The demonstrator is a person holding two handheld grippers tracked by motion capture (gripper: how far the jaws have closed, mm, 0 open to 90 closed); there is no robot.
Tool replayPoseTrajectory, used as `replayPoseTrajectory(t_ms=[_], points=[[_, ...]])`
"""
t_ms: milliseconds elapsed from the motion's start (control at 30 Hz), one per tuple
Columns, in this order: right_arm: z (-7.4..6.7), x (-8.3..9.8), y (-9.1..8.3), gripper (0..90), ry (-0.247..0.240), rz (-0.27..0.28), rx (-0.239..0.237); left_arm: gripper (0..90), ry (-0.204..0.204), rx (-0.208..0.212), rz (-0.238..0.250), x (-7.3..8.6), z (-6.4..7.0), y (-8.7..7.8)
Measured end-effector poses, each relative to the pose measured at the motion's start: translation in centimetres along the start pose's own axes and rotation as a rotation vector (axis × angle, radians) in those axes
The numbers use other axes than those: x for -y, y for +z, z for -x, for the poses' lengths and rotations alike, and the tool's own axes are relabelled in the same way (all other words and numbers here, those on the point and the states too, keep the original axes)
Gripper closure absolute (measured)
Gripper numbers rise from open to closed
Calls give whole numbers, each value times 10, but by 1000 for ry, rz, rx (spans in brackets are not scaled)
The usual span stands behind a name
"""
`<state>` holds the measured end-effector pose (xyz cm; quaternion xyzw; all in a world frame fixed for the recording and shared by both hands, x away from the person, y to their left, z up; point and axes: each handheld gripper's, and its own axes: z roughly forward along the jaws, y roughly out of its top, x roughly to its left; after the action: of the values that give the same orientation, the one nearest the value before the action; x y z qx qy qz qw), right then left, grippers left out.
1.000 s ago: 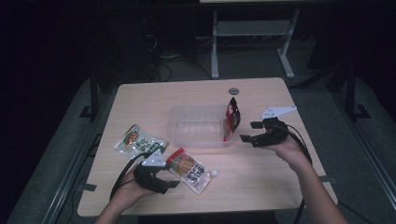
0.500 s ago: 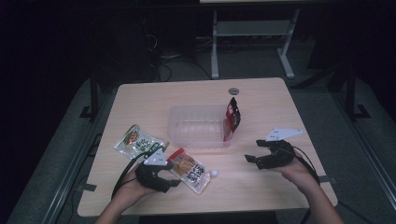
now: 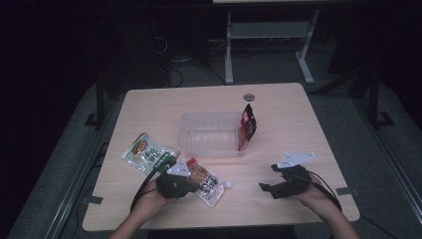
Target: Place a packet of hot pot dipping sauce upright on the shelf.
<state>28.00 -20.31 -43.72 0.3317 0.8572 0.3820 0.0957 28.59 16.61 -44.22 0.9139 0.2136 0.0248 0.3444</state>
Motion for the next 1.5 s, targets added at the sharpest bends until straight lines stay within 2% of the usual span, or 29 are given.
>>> replayPoseTrajectory(t_ms=[67,133,167,200,233,400,433,533,633,700,867,933,1000,1033,1067,1167,1233,1300,1333,1400,1500], points=[[0,0,2,184,0,-2,2,897,2,-1,-12,-2,1,6],[0,0,3,182,-5,-11,8,897,-3,-19,-21,-3,2,12],[0,1,4,182,-6,-15,12,897,13,-19,-32,-4,1,13],[0,1,4,182,-5,-14,11,897,6,-17,-29,-4,1,15],[0,1,4,182,-4,-14,10,897,18,-19,-33,-5,1,16],[1,1,5,183,8,-17,14,897,9,-20,-40,-10,-1,22],[1,1,5,182,7,-17,14,898,-6,-24,-27,-10,0,24],[1,2,5,183,3,-20,14,898,10,-26,-39,-14,-2,28],[1,2,5,182,12,-24,14,898,11,-29,-32,-20,-2,34],[1,2,5,183,7,-25,17,898,-3,-26,-21,-24,-3,39],[2,2,5,183,8,-23,18,899,26,-33,-32,-35,-8,47],[2,3,5,182,7,-23,16,899,20,-36,-20,-37,-8,50],[2,3,6,183,6,-26,13,899,23,-28,-23,-37,-9,49],[2,3,6,182,6,-26,11,899,0,-19,-8,-36,-9,49],[2,3,7,182,5,-28,12,898,13,-16,-14,-36,-10,47],[2,2,8,183,0,-32,7,898,5,-22,8,-36,-12,39],[2,2,9,182,-5,-33,4,898,2,-39,25,-36,-15,31],[2,2,9,183,-4,-37,1,898,-17,-55,52,-35,-19,22],[2,2,10,182,-4,-37,1,898,-9,-69,54,-34,-22,17],[2,2,10,183,-3,-39,0,898,-27,-90,70,-30,-27,11],[2,2,11,182,-4,-33,1,898,-42,-109,69,-26,-36,7]])
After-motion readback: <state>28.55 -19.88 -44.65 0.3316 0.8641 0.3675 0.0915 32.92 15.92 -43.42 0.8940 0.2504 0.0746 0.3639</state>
